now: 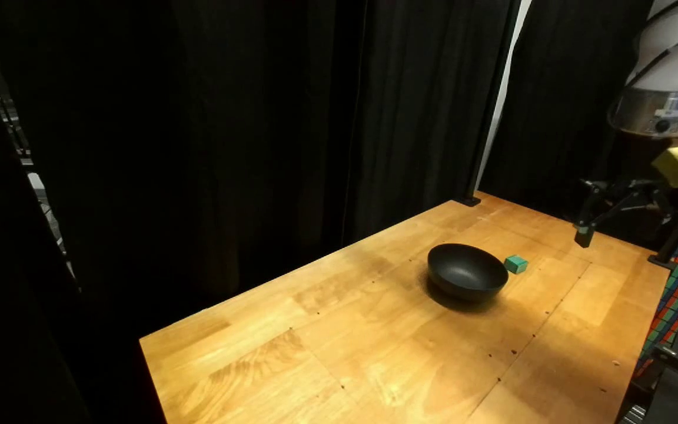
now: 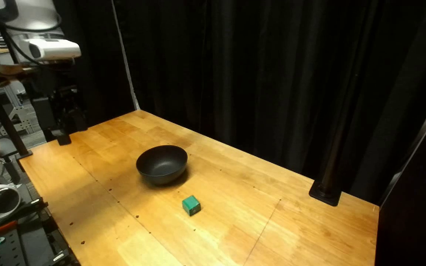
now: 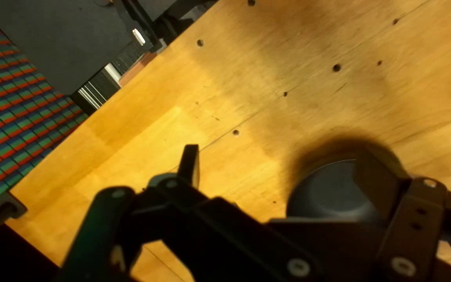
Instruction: Pick up the green object from the table and put it in the bowl
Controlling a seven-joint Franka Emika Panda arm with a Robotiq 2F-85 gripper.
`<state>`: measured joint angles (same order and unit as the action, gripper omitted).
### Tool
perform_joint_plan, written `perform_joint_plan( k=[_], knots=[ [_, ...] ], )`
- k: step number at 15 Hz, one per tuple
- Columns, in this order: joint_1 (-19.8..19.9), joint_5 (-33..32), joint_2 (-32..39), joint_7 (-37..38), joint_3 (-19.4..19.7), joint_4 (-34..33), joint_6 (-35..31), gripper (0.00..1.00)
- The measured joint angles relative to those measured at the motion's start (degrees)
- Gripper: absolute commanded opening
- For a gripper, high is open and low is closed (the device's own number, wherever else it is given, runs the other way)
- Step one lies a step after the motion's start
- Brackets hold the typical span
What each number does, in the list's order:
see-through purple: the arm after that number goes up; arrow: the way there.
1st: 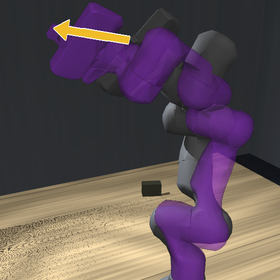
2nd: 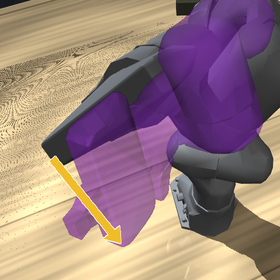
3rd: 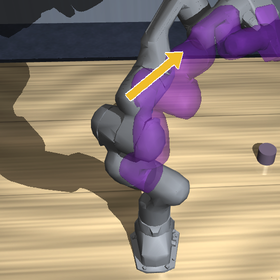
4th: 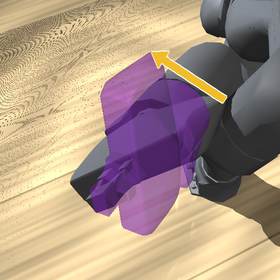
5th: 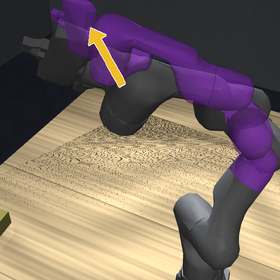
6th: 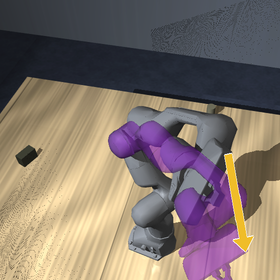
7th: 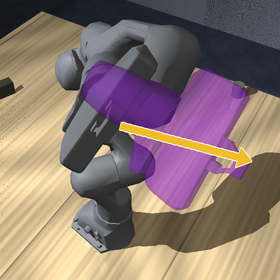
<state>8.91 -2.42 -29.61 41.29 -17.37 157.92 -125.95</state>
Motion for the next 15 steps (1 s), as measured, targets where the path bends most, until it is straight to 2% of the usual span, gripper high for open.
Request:
perform_joint_plan(
  k=[4, 7, 11, 15],
  knots=[
    [6.76, -6.85, 12.25, 9.77, 4.29, -0.15, -11.50, 1.00],
    [8.52, -11.24, 21.33, 19.15, 7.99, -1.57, -18.79, 1.00],
    [7.19, -17.58, 32.22, 34.19, 13.82, -6.34, -24.86, 1.00],
    [0.99, -21.50, 40.47, 48.95, 21.73, -11.98, -29.71, 1.00]
  ],
)
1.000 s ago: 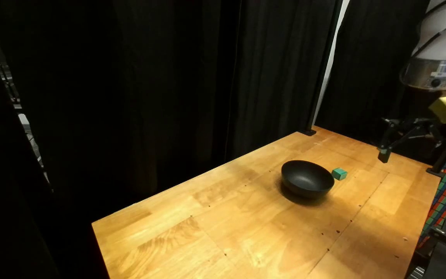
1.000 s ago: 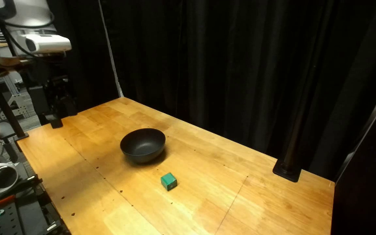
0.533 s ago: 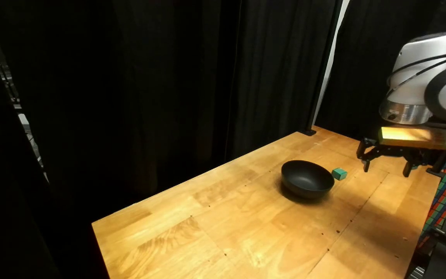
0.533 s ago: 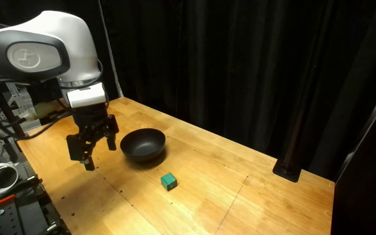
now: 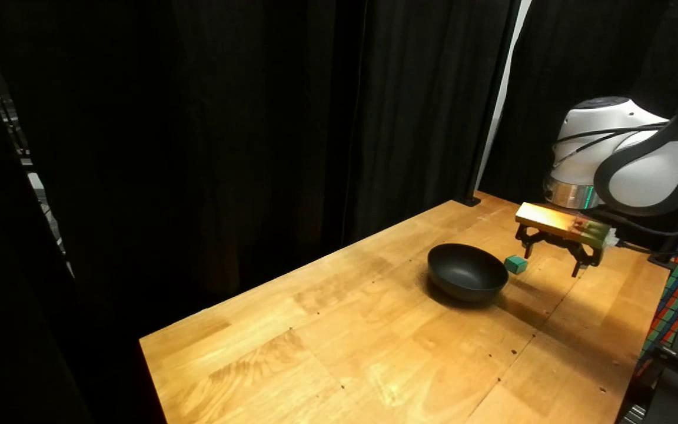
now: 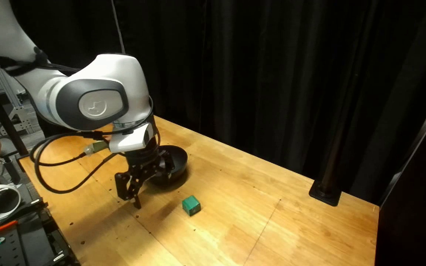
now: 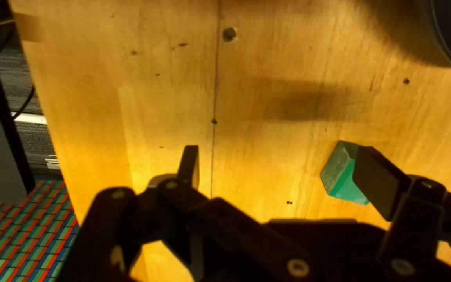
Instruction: Pick up the green object from the table and put it in the bowl
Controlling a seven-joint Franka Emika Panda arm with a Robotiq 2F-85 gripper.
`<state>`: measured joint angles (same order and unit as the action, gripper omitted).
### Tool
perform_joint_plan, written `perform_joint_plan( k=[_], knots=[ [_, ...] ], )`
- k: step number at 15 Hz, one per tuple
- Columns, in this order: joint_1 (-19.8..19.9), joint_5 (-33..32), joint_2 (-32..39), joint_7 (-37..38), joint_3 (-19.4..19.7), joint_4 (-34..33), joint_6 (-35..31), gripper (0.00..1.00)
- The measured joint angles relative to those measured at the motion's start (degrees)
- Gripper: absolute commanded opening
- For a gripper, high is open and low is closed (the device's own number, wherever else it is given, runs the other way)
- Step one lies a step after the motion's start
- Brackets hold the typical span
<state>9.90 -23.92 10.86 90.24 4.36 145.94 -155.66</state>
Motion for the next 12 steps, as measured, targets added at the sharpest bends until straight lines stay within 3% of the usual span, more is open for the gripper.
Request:
perform_joint_plan(
  k=[6, 11, 12],
  knots=[
    [-12.78, -9.33, 8.77, 22.79, 13.60, -8.26, -2.36, 1.00],
    [-18.87, -11.09, 15.87, 35.47, 18.50, -12.13, -3.11, 0.99],
    [-19.79, -11.15, 17.15, 37.25, 19.26, -12.64, -3.55, 0.74]
  ],
)
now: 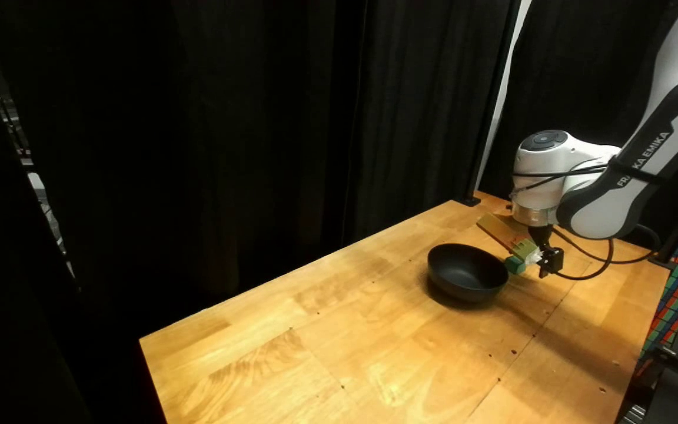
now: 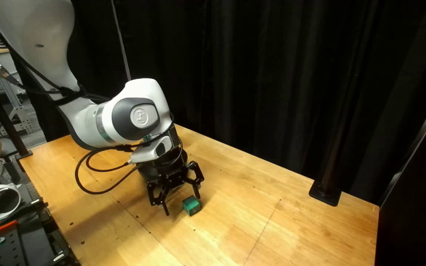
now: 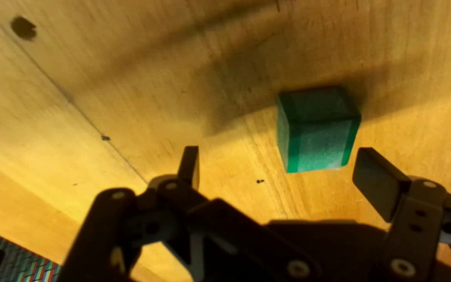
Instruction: Pick up the green object from the table and put it in the bowl
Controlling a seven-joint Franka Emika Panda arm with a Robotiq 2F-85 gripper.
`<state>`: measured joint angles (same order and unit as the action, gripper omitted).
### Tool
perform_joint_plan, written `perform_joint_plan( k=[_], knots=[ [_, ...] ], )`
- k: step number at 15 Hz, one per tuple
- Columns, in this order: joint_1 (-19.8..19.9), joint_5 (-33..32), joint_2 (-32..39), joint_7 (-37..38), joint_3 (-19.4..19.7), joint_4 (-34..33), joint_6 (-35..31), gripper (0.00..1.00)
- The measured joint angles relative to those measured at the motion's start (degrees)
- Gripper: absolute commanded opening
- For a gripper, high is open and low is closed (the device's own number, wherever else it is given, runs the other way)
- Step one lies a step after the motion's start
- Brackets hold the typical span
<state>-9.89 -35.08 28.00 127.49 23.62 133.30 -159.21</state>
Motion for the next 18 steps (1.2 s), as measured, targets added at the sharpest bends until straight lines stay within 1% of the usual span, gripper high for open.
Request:
perform_joint_plan(
  k=[1, 2, 3, 5, 8, 9, 12, 14, 16, 18],
  knots=[
    [-0.96, -0.03, 1.19, 1.54, 0.79, -0.53, -0.31, 0.74],
    [-1.82, -0.04, 2.24, 2.74, 1.54, -1.02, -0.57, 0.70],
    [-2.70, -0.04, 3.17, 3.81, 2.26, -1.46, -0.91, 0.60],
    [-4.37, -0.04, 4.66, 5.55, 3.67, -2.21, -1.26, 0.44],
    [-6.44, -0.04, 5.42, 6.82, 5.40, -2.45, -1.41, 0.23],
    [-6.67, -0.04, 5.42, 6.92, 5.55, -2.36, -1.32, 0.18],
    [-6.52, 0.68, 4.59, 6.56, 5.27, -2.35, -1.05, 0.18],
    [-5.68, 1.94, 2.17, 4.52, 4.37, -1.88, 0.30, 0.18],
    [-4.04, 4.47, -2.86, 0.81, 2.31, -0.47, 1.27, 0.18],
    [-1.87, 8.08, -8.81, -3.71, -0.91, 1.39, 1.59, 0.18]
  ],
)
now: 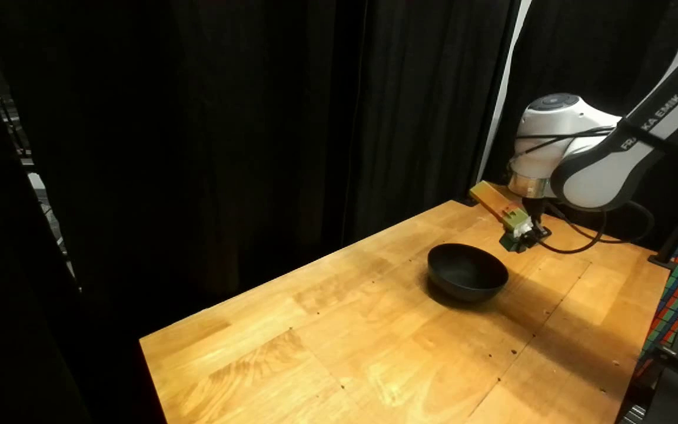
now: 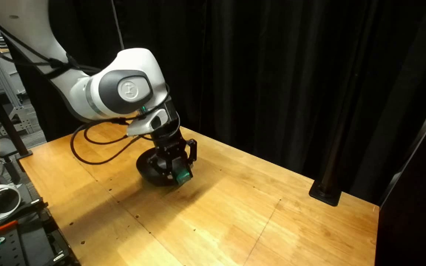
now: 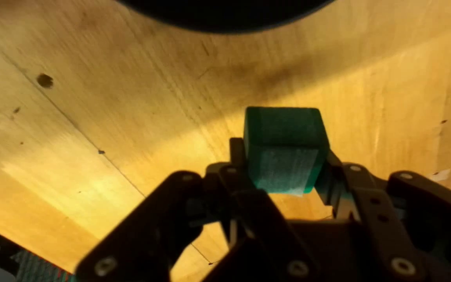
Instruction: Pick up the green object from the table and put it in the bowl
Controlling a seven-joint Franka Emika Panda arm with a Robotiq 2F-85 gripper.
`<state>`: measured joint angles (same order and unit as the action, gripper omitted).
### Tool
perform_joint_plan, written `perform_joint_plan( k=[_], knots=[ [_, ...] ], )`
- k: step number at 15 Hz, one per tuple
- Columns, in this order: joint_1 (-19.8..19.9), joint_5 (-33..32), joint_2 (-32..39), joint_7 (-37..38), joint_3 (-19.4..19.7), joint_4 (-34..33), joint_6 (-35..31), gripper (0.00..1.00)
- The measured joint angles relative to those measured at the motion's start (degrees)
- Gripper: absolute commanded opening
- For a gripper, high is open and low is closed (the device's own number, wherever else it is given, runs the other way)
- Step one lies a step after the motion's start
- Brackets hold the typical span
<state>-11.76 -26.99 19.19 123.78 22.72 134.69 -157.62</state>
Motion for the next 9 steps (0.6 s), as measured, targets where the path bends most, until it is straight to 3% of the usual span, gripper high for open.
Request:
perform_joint_plan(
  k=[1, 2, 7, 9],
  knots=[
    [1.52, 3.21, -2.78, -3.00, -2.50, 0.93, 0.01, 0.18],
    [3.06, 7.10, -5.14, -6.17, -5.39, 1.71, 0.01, 0.60],
    [8.46, 31.32, -9.77, -23.64, -20.80, 3.10, -0.14, 0.99],
    [9.83, 40.96, -10.39, -31.68, -25.14, 2.89, 2.10, 1.00]
  ],
)
